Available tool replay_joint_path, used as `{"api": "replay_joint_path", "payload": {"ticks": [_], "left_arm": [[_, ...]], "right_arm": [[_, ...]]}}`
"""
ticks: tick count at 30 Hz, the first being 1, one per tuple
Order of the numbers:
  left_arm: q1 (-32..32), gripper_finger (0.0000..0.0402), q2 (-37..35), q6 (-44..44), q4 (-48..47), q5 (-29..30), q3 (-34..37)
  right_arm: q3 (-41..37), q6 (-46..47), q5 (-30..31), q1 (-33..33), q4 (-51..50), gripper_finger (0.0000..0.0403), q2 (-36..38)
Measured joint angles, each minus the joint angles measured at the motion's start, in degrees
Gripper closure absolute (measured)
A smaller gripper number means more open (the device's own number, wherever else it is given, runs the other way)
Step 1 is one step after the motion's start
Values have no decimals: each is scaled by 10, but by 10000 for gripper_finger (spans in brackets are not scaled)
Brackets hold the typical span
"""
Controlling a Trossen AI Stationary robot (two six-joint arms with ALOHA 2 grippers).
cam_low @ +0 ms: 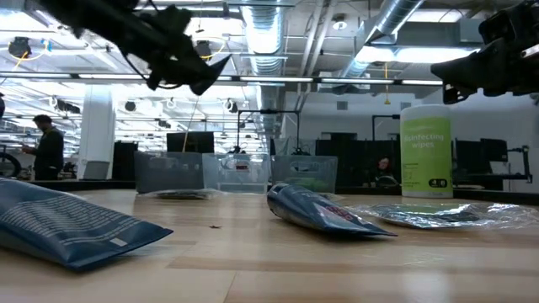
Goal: Pick & Place Travel size toiletries
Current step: Put the blue shave cream into the transparent bin
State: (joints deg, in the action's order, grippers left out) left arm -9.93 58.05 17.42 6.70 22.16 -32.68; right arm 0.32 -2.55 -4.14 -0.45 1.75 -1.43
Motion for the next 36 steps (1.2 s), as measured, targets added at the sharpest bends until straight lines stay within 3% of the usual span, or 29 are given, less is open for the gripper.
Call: {"api": "replay_joint_path", "payload": {"ticks": [8, 13, 17, 25, 32, 36], "left_arm": [[-98, 290, 124, -81, 4, 1, -121], [-139, 290, 205, -84, 1, -17, -168], [-156, 290, 259, -79, 3, -47, -182], [-155, 290, 336, -77, -5, -51, -182], [-155, 286, 359, -79, -12, -50, -182], [-155, 257, 355, -99, -14, -50, -182]], "right_arm": [[0, 0, 0, 0, 0, 403, 0], [0, 0, -1, 0, 0, 403, 0], [0, 0, -1, 0, 0, 403, 0], [0, 0, -3, 0, 0, 403, 0], [0, 0, -3, 0, 0, 403, 0], [0, 0, -3, 0, 0, 403, 0]]}}
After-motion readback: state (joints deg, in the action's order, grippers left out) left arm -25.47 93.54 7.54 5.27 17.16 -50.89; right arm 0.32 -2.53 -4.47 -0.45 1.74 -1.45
